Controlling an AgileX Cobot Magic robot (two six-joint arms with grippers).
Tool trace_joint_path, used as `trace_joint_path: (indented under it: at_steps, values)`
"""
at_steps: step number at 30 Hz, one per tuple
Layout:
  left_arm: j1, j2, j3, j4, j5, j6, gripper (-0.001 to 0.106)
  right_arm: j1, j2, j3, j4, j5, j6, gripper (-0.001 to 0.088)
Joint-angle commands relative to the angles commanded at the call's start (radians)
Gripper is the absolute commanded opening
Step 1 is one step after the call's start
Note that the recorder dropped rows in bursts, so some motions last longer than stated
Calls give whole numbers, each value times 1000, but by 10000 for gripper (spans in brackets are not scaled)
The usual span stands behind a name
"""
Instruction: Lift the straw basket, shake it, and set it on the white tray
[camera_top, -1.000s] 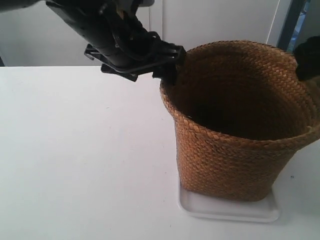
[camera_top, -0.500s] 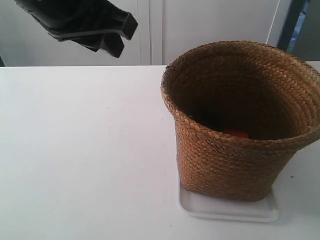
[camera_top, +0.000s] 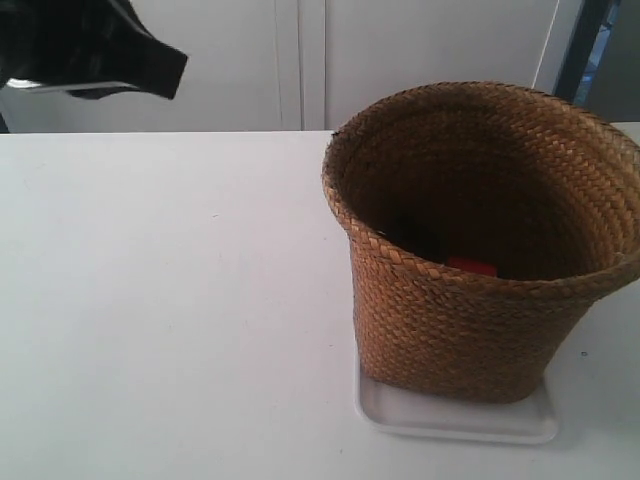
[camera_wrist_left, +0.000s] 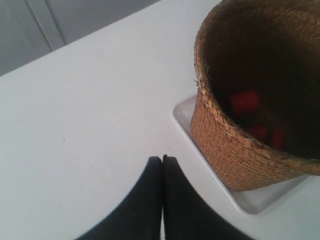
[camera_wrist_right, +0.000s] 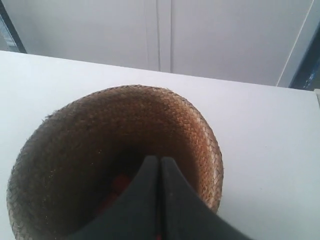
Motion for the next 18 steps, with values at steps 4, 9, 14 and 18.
trace_joint_path:
  at_steps: [4, 9, 14, 18]
  values:
    - [0, -113, 117, 0, -72, 1, 0, 0, -21, 12, 0, 4, 0, 0]
    - [0, -203, 176, 4, 47, -13, 0, 0, -27, 12, 0, 2, 0, 0]
    - [0, -233, 176, -26, 132, -29, 0, 0, -27, 12, 0, 2, 0, 0]
    - [0, -234, 176, -23, 129, -29, 0, 0, -27, 12, 0, 2, 0, 0]
